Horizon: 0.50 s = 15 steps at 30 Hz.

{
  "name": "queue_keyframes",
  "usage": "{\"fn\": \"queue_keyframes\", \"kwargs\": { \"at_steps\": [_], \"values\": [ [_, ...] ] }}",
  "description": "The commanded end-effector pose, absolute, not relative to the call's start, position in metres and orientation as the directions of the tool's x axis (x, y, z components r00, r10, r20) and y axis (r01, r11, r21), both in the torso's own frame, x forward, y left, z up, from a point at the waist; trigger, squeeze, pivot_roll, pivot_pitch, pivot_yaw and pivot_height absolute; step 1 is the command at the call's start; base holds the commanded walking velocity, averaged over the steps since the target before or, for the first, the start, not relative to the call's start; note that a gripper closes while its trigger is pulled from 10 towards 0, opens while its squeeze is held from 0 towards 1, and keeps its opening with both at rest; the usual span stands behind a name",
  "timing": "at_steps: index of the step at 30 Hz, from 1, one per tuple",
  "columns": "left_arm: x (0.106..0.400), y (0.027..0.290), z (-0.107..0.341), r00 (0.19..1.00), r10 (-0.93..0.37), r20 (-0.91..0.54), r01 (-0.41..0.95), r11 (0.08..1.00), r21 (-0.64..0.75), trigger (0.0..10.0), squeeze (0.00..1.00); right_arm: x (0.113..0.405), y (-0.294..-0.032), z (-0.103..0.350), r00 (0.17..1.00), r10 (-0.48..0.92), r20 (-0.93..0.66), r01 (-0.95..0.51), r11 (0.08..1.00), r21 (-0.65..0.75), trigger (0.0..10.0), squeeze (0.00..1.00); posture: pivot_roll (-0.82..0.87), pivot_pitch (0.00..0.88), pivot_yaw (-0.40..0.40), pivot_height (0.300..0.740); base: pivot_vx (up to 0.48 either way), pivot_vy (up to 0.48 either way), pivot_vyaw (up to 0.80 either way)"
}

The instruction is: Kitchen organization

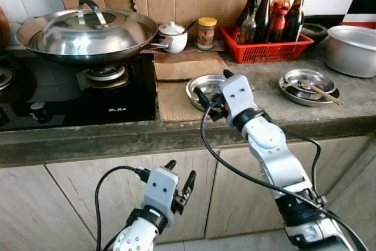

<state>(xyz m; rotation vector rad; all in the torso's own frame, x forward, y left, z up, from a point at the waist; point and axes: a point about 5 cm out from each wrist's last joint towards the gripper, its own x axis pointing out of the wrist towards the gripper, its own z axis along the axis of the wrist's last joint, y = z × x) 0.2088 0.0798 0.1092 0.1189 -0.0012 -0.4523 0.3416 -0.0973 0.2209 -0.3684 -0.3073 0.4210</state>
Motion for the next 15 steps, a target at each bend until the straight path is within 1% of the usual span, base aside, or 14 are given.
{"fn": "queue_keyframes", "kwargs": {
  "at_steps": [1, 4, 6, 8, 15],
  "values": [
    [0.207, 0.077, 0.114, 0.896, -0.445, 0.006, 0.442, 0.891, 0.104, 10.0, 0.0, 0.347, -0.093, 0.227, 0.855, 0.472, 0.214, -0.353, 0.832, -0.428, 10.0, 0.0, 0.07, 0.0, -0.066, 0.74, 0.0, 0.0, 0.0],
    [0.207, 0.077, 0.115, 0.895, -0.445, 0.006, 0.442, 0.891, 0.103, 10.0, 0.0, 0.349, -0.09, 0.228, 0.85, 0.486, 0.205, -0.365, 0.823, -0.436, 10.0, 0.0, 0.07, 0.0, -0.068, 0.74, 0.0, 0.0, 0.0],
    [0.207, 0.076, 0.115, 0.895, -0.446, 0.006, 0.443, 0.891, 0.1, 10.0, 0.0, 0.353, -0.084, 0.222, 0.846, 0.514, 0.144, -0.397, 0.786, -0.473, 10.0, 0.0, 0.07, 0.0, -0.073, 0.74, 0.0, 0.0, 0.0],
    [0.207, 0.075, 0.115, 0.895, -0.447, 0.007, 0.444, 0.891, 0.099, 10.0, 0.0, 0.354, -0.082, 0.219, 0.846, 0.52, 0.117, -0.407, 0.773, -0.487, 10.0, 0.0, 0.07, 0.0, -0.073, 0.74, 0.0, 0.0, 0.0],
    [0.206, 0.075, 0.115, 0.896, -0.445, 0.008, 0.442, 0.892, 0.098, 10.0, 0.0, 0.358, -0.08, 0.22, 0.851, 0.511, 0.119, -0.391, 0.77, -0.504, 10.0, 0.0, 0.07, 0.0, -0.079, 0.74, 0.0, 0.0, 0.0]
  ]
}}
